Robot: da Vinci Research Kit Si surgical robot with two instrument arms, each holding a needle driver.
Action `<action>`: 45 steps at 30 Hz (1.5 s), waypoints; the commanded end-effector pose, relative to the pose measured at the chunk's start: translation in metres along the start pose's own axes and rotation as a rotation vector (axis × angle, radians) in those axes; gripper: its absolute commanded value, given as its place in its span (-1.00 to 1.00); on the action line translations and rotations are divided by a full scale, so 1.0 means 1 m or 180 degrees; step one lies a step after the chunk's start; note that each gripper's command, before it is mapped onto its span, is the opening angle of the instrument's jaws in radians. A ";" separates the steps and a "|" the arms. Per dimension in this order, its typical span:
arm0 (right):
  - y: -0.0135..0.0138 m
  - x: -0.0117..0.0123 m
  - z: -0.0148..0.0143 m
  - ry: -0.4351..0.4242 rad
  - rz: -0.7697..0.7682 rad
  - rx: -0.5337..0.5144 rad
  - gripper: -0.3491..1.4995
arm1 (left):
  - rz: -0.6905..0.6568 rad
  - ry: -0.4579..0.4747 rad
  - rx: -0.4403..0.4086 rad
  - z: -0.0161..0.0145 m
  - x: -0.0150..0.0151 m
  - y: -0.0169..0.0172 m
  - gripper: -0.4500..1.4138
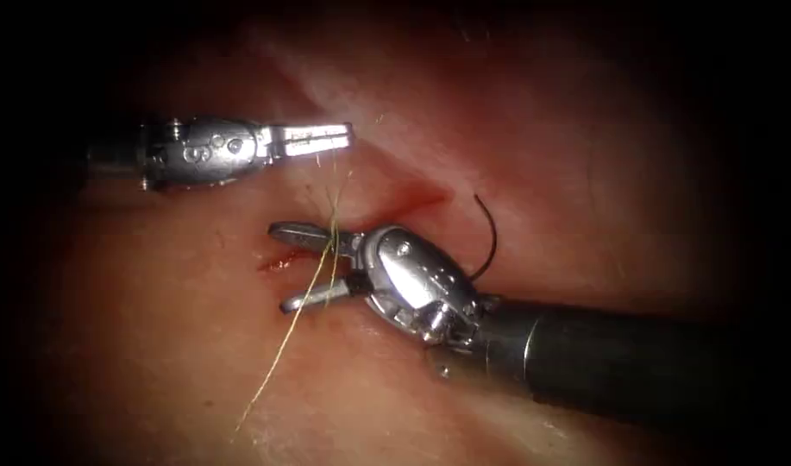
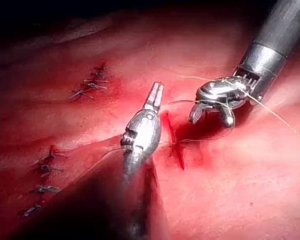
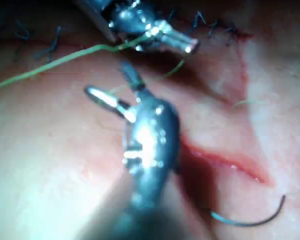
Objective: Wound Closure
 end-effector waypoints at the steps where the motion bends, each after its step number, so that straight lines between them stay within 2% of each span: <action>1: 0.0005 -0.0001 0.0006 0.0026 -0.0004 0.0008 0.71 | 0.0009 0.0007 0.0000 0.0006 -0.0005 -0.0002 -1.00; 10: -0.0002 0.0033 -0.0022 0.0525 0.0097 0.0071 0.71 | 0.0001 0.0008 0.0056 -0.0006 -0.0019 -0.0002 -1.00; 17: -0.0002 0.0040 -0.0026 0.0676 0.0123 0.0067 0.71 | -0.0034 -0.0006 0.0078 -0.0005 -0.0026 0.0012 -1.00; 25: 0.0009 0.0049 -0.0035 0.0776 0.0155 -0.0071 0.69 | -0.0050 -0.0006 0.0081 -0.0013 -0.0036 0.0050 -1.00; 28: 0.0016 0.0046 -0.0039 0.0763 0.0217 -0.0206 0.69 | -0.0050 0.0006 0.0067 -0.0015 -0.0038 0.0069 -1.00; 34: 0.0031 0.0034 -0.0052 0.0773 0.0649 -0.0622 0.66 | -0.0060 0.0027 0.0036 -0.0011 -0.0037 0.0105 -1.00; 41: 0.0037 0.0017 -0.0060 0.0706 0.1116 -0.0932 0.53 | -0.0063 0.0029 -0.0068 0.0014 -0.0034 0.0135 -1.00; 44: 0.0039 0.0012 -0.0063 0.0659 0.1424 -0.1198 0.47 | -0.0055 0.0035 -0.0101 0.0023 -0.0032 0.0142 -1.00; 45: 0.0042 0.0008 -0.0065 0.0568 0.1551 -0.1374 0.44 | -0.0054 0.0044 -0.0111 0.0026 -0.0030 0.0144 -1.00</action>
